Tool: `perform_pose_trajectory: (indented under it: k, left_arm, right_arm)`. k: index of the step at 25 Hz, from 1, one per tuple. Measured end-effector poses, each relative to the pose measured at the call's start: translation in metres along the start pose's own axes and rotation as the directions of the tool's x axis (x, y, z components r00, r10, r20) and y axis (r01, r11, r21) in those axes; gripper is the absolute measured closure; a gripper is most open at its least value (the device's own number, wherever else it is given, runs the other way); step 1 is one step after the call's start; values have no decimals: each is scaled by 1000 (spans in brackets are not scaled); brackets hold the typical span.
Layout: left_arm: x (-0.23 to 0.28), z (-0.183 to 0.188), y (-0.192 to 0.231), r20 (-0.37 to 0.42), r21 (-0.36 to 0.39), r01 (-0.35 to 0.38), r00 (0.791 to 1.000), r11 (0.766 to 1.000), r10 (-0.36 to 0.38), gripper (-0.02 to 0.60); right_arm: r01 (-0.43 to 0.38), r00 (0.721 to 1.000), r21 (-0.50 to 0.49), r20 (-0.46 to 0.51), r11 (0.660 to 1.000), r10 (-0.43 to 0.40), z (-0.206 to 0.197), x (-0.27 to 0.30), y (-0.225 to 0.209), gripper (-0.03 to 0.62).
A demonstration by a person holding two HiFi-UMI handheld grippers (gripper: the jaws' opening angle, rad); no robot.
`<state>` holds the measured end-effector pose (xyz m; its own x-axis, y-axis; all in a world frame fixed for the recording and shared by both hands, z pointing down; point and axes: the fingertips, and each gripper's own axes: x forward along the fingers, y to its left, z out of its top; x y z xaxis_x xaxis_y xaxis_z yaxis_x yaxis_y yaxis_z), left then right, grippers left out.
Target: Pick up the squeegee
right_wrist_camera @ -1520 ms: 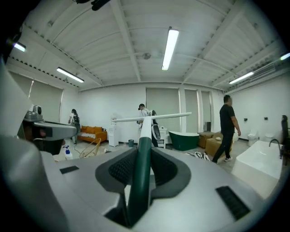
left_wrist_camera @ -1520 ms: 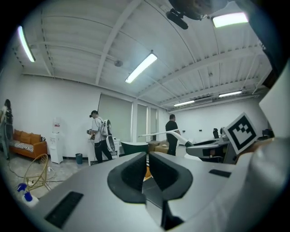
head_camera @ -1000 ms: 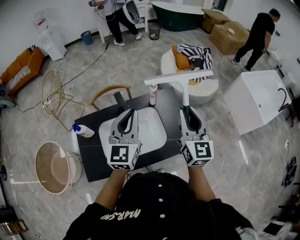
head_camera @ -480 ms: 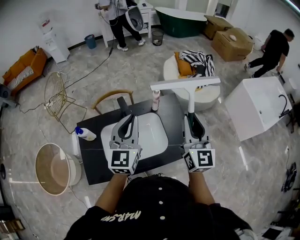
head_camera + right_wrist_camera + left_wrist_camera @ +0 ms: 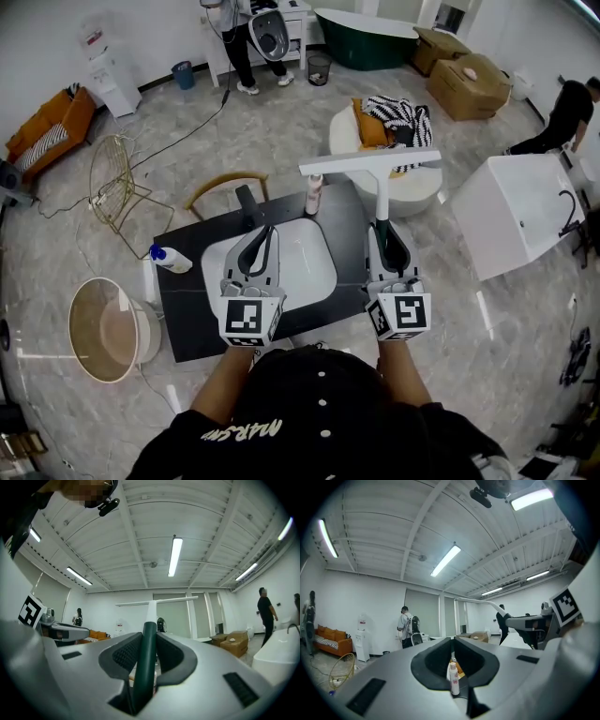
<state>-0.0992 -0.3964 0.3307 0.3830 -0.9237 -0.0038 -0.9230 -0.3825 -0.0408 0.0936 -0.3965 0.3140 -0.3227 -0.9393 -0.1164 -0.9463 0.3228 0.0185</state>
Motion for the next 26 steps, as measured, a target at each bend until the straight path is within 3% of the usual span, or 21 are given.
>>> perform_pose_trajectory:
  k: [26]
  left_arm:
    - [-10, 9, -13, 13, -18, 6, 1000, 1000, -6, 560]
  right_arm:
    - [-19, 999, 13, -28, 1000, 19, -5, -2, 8, 505]
